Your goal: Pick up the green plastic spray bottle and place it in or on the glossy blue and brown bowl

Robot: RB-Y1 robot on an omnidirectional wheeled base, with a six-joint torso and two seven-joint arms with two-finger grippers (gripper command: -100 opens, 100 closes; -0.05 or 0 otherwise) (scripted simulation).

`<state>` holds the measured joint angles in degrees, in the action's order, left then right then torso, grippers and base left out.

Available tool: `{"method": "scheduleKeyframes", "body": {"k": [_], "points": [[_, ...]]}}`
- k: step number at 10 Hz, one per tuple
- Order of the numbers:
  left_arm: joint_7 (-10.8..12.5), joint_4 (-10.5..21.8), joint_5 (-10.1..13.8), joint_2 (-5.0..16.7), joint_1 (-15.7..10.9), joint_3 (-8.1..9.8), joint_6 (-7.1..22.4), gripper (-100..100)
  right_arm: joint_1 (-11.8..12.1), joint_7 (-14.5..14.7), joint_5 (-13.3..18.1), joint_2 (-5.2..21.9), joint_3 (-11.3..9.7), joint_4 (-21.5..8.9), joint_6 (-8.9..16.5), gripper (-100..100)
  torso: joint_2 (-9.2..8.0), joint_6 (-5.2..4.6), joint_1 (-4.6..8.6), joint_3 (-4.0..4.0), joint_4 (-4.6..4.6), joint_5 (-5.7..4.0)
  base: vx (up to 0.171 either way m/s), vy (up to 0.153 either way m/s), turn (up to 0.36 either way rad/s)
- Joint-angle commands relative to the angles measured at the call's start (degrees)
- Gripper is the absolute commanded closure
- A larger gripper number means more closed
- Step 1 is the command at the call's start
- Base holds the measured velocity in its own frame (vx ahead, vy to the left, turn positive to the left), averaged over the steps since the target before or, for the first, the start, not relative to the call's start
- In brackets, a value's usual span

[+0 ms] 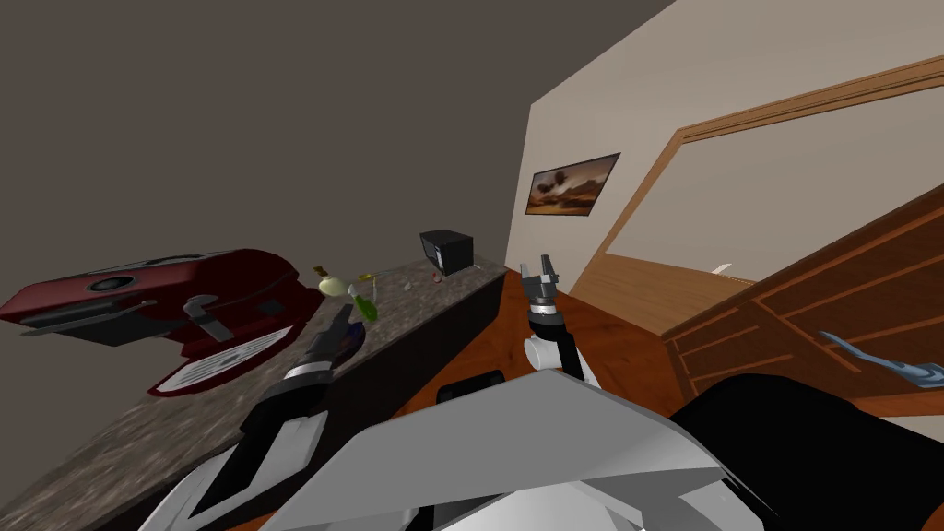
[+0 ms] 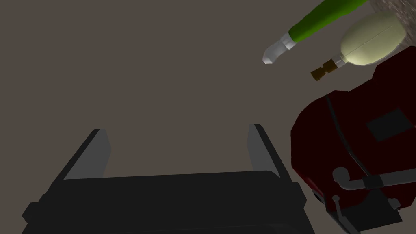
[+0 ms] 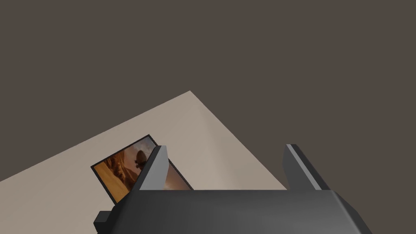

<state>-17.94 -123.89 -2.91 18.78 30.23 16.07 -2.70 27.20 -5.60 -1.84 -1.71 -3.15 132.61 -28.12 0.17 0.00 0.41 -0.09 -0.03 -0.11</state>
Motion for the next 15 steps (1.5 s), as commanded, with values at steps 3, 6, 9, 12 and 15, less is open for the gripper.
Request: {"method": "scheduleKeyframes", "body": {"k": [3,6,9,12,15], "points": [[-0.9,4.1,-1.6,3.0,1.0,2.02,3.4,-100,0.0,0.0,0.0,0.0,0.0,0.0,0.0,0,0.11,0.0,-0.18,-0.07,-0.03,0.04,0.072,-0.067,-0.083],[-2.1,8.2,-3.8,6.6,2.3,3.69,7.1,-100,0.0,0.0,0.0,0.0,0.0,0.0,0.0,0,0.08,-0.01,-0.31,-0.05,-0.02,0.07,0.075,-0.035,-0.11],[-2.8,11.0,-5.3,9.1,3.2,4.67,9.3,-100,0.0,0.0,0.0,0.0,0.0,0.0,0.0,0,0.03,0.01,-0.38,-0.02,-0.01,0.09,0.068,-0.015,-0.064],[-3.7,14.9,-7.4,12.7,4.6,5.94,12.2,-100,0.0,0.0,0.0,0.0,0.0,0.0,0.0,0,0.18,0.0,-0.42,-0.11,-0.05,0.1,0.104,-0.008,-0.124],[-4.3,17.2,-8.6,14.8,5.4,6.66,13.7,-100,0.0,0.0,0.0,0.0,0.0,0.0,0.0,0,0.04,0.01,-0.42,-0.03,-0.02,0.09,0.063,-0.002,-0.066]]}}
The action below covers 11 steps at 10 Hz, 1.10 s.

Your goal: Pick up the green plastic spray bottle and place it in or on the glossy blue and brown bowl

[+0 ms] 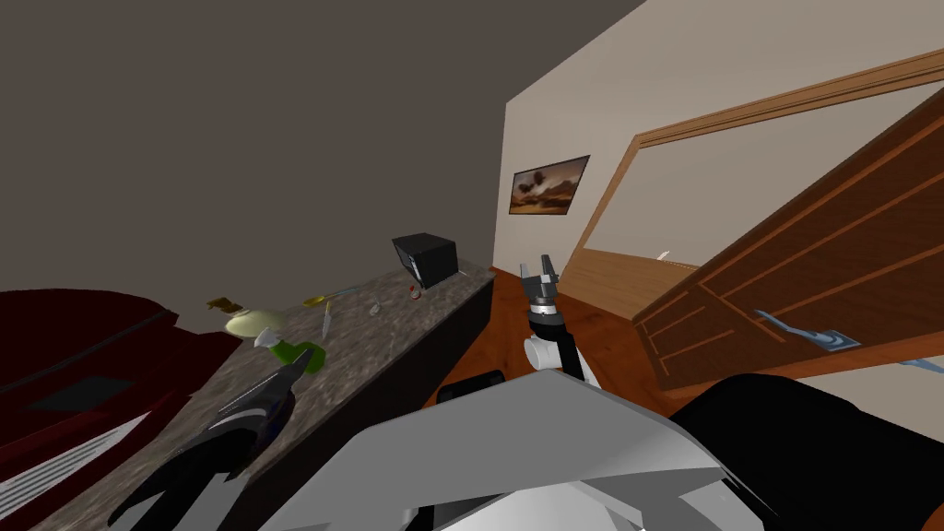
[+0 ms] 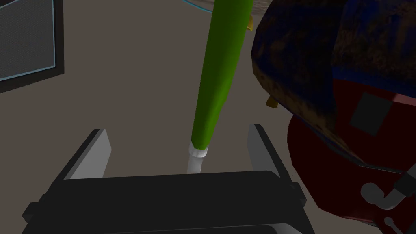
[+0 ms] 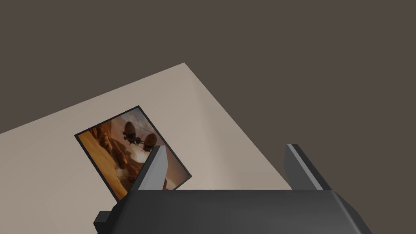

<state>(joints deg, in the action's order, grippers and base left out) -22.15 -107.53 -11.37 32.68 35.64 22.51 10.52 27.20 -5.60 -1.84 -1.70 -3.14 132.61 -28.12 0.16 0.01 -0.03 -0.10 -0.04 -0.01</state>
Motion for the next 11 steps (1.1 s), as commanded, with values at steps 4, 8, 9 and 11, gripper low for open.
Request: {"method": "scheduleKeyframes", "body": {"k": [4,8,9,11], "points": [[-0.8,4.1,-1.8,4.1,1.2,1.29,2.9,-100,0.0,0.0,0.0,0.0,0.0,0.0,0.0,0,0.03,0.0,0.01,-0.02,-0.01,0.0,0.064,0.003,-0.077],[-1.0,4.3,-2.2,4.8,1.8,1.6,3.9,0,0.0,0.0,0.0,0.0,0.0,0.0,0.0,0,-0.11,0.02,0.04,0.06,0.02,-0.01,0.028,0.0,-0.025],[1.8,6.3,-5.1,4.9,2.0,2.69,1.0,-100,0.0,0.0,0.0,0.0,0.0,0.0,0.0,0,-0.17,0.02,0.04,0.09,0.04,-0.01,0.058,-0.017,0.092],[4.3,8.3,-7.5,5.1,2.2,3.79,-1.5,-100,0.0,0.0,0.0,0.0,0.0,0.0,0.0,0,0.03,0.02,0.13,-0.02,-0.01,-0.03,0.09,-0.027,0.085]]}}
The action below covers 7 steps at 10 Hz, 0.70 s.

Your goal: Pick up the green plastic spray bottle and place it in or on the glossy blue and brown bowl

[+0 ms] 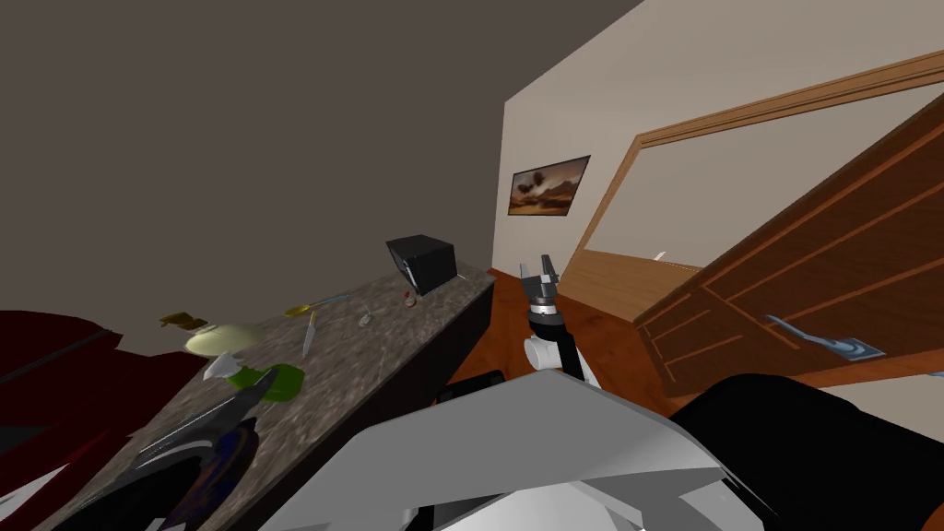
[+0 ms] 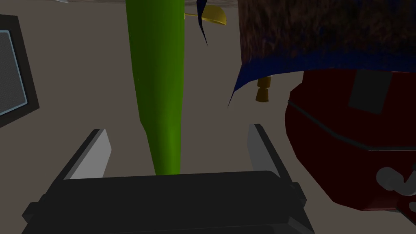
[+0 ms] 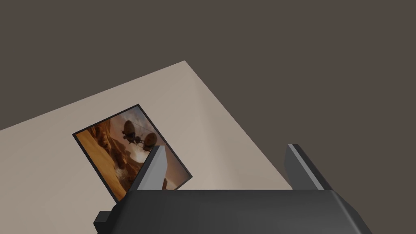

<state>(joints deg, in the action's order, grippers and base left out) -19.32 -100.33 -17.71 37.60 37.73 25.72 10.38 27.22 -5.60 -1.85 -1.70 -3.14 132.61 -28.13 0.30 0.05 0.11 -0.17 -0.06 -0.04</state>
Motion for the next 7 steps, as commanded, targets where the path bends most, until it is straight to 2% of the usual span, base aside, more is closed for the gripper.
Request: {"method": "scheduleKeyframes", "body": {"k": [1,2,3,4,5,6,7], "points": [[2.0,1.1,-1.6,0.2,0.1,0.58,-2.4,-100,0.0,0.0,0.0,0.0,0.0,0.0,0.0,0,0.0,0.0,0.0,0.0,0.0,0.0,0.057,-0.042,0.111],[4.1,3.1,-3.9,0.4,0.3,1.67,-4.4,-100,0.0,0.0,0.0,0.0,0.0,0.0,0.0,0,-0.12,-0.01,0.05,0.05,0.01,-0.01,0.039,-0.048,0.14],[4.9,3.1,-4.5,0.4,0.3,1.67,-5.7,-100,0.0,0.0,0.0,0.0,0.0,0.0,0.0,0,-0.19,0.01,0.07,0.1,0.04,-0.02,0.032,-0.038,0.114],[6.9,5.1,-6.8,0.6,0.5,2.76,-7.4,-100,0.0,0.0,0.0,0.0,0.0,0.0,0.0,0,-0.23,-0.01,0.04,0.12,0.04,-0.02,0.048,-0.057,0.169],[7.8,5.1,-7.4,0.6,0.5,2.76,-8.9,-100,0.0,0.0,0.0,0.0,0.0,0.0,0.0,0,-0.2,0.02,0.09,0.11,0.04,-0.02,0.034,-0.047,0.06],[9.8,7.1,-9.6,0.8,0.7,3.86,-10.7,-100,0.0,0.0,0.0,0.0,0.0,0.0,0.0,0,-0.23,-0.03,0.07,0.12,0.04,-0.02,0.041,-0.05,0.133],[10.7,7.1,-10.3,0.8,0.7,3.86,-12.1,-100,0.0,0.0,0.0,0.0,0.0,0.0,0.0,0,-0.22,0.01,0.08,0.12,0.04,-0.02,0.04,-0.052,0.108]]}}
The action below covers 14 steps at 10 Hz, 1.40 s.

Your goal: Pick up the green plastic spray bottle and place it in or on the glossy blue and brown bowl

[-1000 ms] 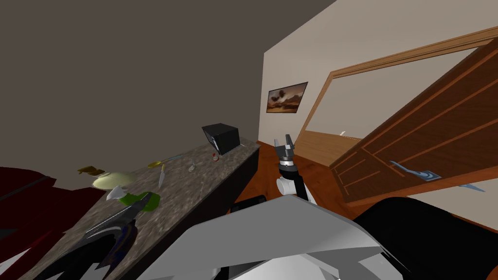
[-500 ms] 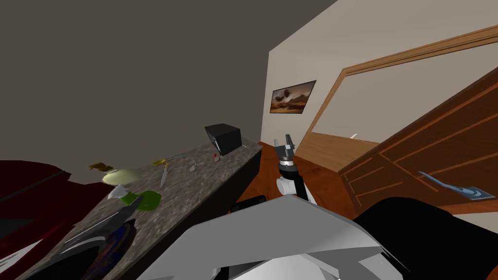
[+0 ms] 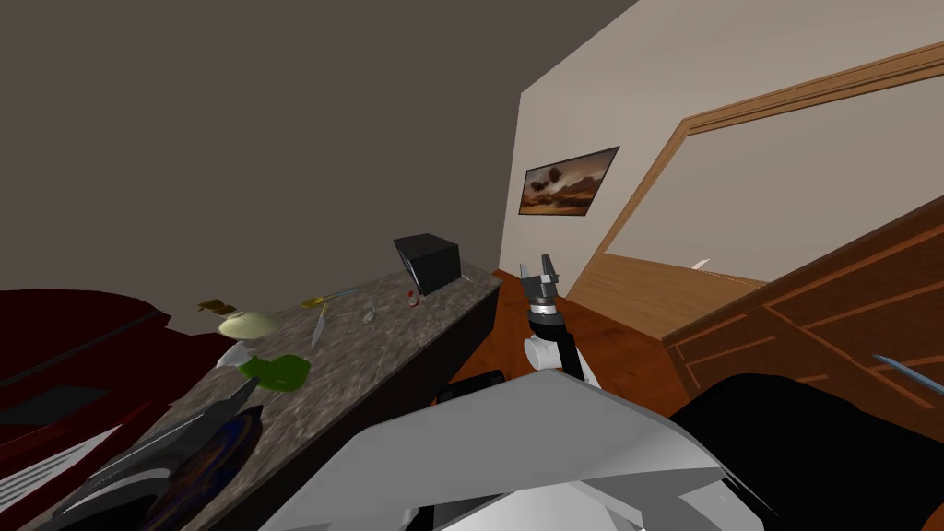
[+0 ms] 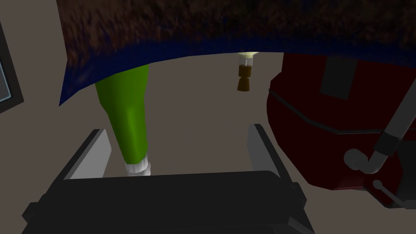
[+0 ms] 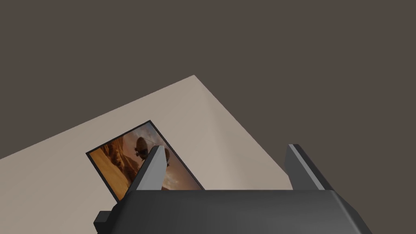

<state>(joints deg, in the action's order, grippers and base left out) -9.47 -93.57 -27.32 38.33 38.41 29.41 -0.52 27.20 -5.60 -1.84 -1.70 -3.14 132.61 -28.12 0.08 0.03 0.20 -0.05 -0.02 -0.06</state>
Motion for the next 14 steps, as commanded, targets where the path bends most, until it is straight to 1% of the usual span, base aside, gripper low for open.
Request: {"method": "scheduleKeyframes", "body": {"k": [1,5,8,9,10,11,12,14], "points": [[0.9,0.4,-0.6,0.1,0.0,0.17,-1.2,-100,0.0,0.0,0.0,0.0,0.0,0.0,0.0,0,0.0,0.0,0.0,0.0,0.0,0.0,0.005,-0.007,0.013],[0.9,0.4,-0.6,0.1,0.0,0.17,-1.2,-100,0.0,0.0,0.0,0.0,0.0,0.0,0.0,0,-0.18,-0.03,-0.28,0.1,0.04,0.06,-0.006,0.008,-0.023],[0.9,0.4,-0.6,0.1,0.0,0.17,-1.2,-100,0.0,0.0,0.0,0.0,0.0,0.0,0.0,0,-0.12,-0.01,-0.19,0.07,0.03,0.04,0.004,-0.005,0.014],[0.1,2.2,0.3,-0.1,1.1,1.22,-4.1,-100,0.0,0.0,0.0,0.0,0.0,0.0,0.0,0,-0.12,-0.01,-0.18,0.07,0.03,0.04,0.034,-0.041,0.122],[0.1,2.2,0.3,-0.1,1.1,1.22,-4.8,-100,0.0,0.0,0.0,0.0,0.0,0.0,0.0,0,-0.06,0.04,-0.07,0.04,0.02,0.03,0.032,-0.038,0.113],[-0.7,4.0,1.3,-0.3,2.3,2.27,-6.6,-100,0.0,0.0,0.0,0.0,0.0,0.0,0.0,0,-0.04,0.0,-0.06,0.02,0.01,0.01,0.036,-0.044,0.129],[-0.7,4.0,1.3,-0.3,2.3,2.27,-8.2,-100,0.0,0.0,0.0,0.0,0.0,0.0,0.0,0,-0.03,0.03,-0.04,0.02,0.01,0.01,0.037,-0.045,0.132],[-0.7,4.0,1.3,-0.3,2.3,2.27,-8.4,-100,0.0,0.0,0.0,0.0,0.0,0.0,0.0,0,-0.07,-0.02,-0.13,0.04,0.01,0.02,0.001,-0.001,0.002]]}}
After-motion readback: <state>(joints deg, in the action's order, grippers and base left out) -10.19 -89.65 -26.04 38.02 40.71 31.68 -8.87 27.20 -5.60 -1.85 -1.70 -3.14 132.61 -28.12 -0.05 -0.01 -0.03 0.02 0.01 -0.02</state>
